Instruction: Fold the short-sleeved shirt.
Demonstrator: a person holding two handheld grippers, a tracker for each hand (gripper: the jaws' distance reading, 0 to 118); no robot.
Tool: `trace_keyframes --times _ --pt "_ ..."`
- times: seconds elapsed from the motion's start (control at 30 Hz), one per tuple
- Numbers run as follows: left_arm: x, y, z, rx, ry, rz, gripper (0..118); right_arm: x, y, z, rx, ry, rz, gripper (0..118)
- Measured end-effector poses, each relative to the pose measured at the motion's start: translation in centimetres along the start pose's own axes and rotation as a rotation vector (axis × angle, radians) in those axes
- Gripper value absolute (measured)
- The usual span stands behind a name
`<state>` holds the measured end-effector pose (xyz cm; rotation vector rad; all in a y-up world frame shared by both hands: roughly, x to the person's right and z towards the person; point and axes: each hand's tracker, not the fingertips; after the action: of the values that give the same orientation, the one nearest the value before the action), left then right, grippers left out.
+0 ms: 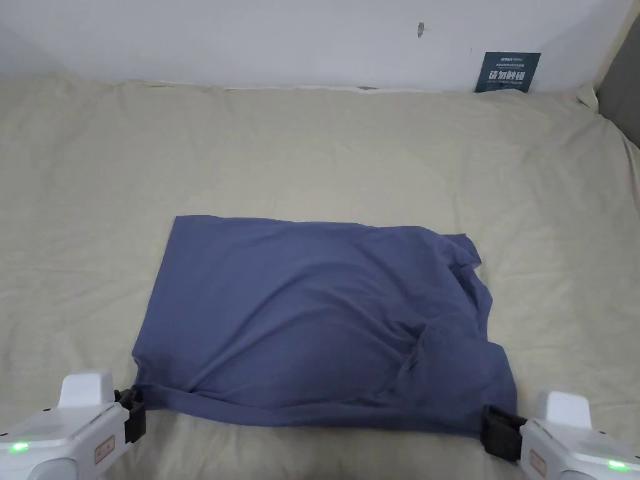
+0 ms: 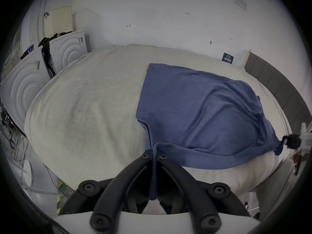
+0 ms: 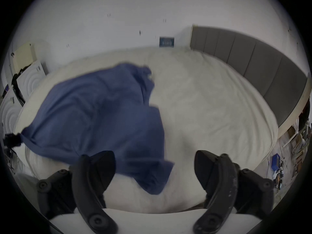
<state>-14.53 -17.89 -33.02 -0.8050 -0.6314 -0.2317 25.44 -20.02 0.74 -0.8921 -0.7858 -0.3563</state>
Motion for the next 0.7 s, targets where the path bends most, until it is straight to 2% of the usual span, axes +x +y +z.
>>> trace_keyframes --times 0.07,0.17,0.23,0.27,0.3,0.37,0.57,0.7 --pt "0.1 0.1 -0.1 -0.002 -0.002 0.001 4 -0.1 -0.7 -1.5 -0.045 0.0 0.001 77" --pt "0.1 0.2 -0.1 -0.012 -0.008 0.006 4 0.2 -1.2 -3.0 -0.064 0.062 -0.026 59" --pt "0.1 0.3 -0.1 -0.014 -0.007 0.01 4 0.1 -0.9 -2.5 -0.04 0.071 -0.029 24" --pt "0.1 0.4 -0.1 -0.013 -0.007 0.012 4 0.0 -0.6 -2.3 -0.036 0.097 -0.018 10" --pt "0.0 0.5 -0.1 -0.013 -0.007 0.015 4 -0.5 -0.5 -1.5 -0.015 0.124 -0.004 10" --pt "-0.1 0.9 -0.1 -0.016 -0.009 0.027 4 -0.9 0.2 -0.2 0.026 0.097 0.03 10" --pt "-0.5 4.1 -0.2 0.031 -0.021 0.072 4 -1.1 5.1 2.8 0.159 0.118 0.023 10" --pt "-0.4 8.1 -1.5 0.069 -0.02 0.072 4 -2.1 9.6 2.5 0.196 0.124 0.034 10"
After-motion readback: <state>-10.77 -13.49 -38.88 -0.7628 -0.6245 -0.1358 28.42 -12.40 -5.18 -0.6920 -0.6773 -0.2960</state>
